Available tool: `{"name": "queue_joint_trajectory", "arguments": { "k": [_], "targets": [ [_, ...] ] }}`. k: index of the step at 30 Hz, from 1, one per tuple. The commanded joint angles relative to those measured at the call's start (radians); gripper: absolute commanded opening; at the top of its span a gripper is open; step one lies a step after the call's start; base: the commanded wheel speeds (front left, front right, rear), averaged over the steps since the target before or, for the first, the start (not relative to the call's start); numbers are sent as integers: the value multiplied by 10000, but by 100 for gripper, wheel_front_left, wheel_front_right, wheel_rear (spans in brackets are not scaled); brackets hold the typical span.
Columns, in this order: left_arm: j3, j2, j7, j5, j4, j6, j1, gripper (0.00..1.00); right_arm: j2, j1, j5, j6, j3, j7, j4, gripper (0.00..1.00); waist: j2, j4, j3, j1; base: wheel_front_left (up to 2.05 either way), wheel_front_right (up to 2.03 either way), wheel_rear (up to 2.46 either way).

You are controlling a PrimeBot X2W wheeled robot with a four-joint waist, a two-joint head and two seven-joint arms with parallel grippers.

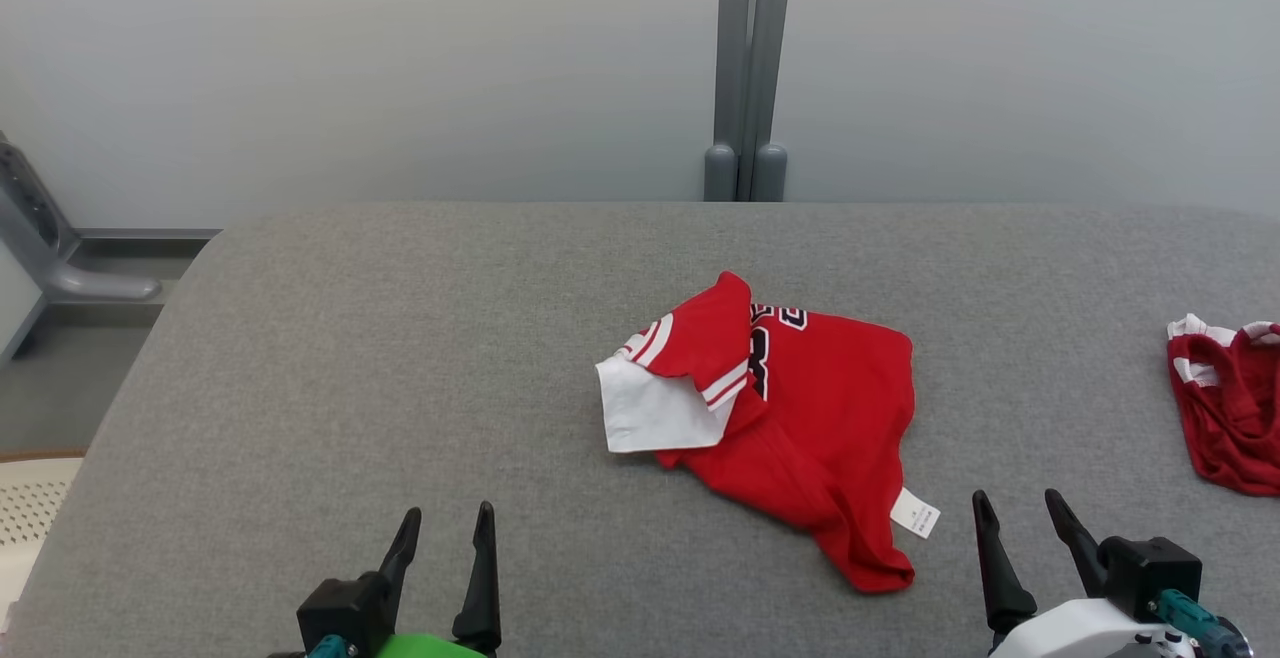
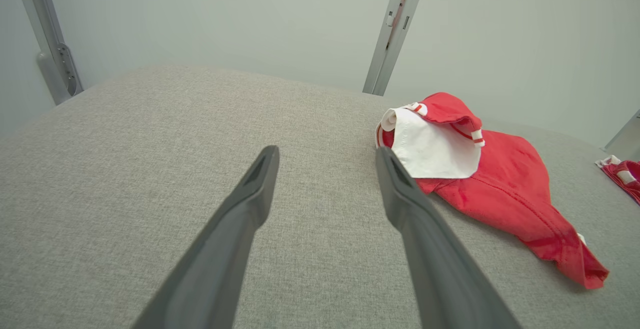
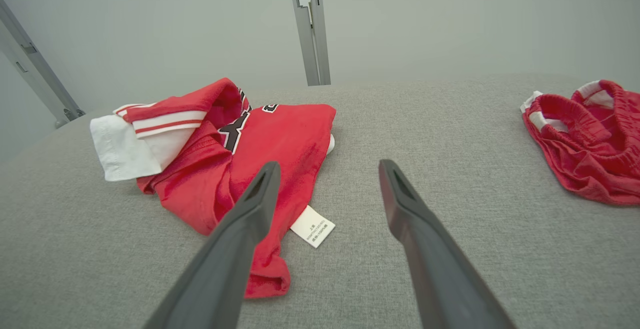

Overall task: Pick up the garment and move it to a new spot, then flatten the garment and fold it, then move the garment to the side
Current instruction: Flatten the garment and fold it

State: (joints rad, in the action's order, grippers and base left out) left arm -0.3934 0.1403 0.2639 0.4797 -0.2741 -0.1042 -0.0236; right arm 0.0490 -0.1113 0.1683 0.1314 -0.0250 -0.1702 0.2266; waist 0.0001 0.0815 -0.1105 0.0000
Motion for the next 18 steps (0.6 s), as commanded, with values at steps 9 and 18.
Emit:
{"name": "queue_joint_trajectory", "arguments": {
  "k": [9,18],
  "targets": [
    [-32,73,5,-34,-61,15,196,100,27,126,-118,-15,159,30,131,100,-1,150,133,0,0,0,0],
    [-154,42,-7,-171,5,-37,359,100,35,426,-275,-15,1633,288,883,100,-1,564,537,0,0,0,0]
  ]
}}
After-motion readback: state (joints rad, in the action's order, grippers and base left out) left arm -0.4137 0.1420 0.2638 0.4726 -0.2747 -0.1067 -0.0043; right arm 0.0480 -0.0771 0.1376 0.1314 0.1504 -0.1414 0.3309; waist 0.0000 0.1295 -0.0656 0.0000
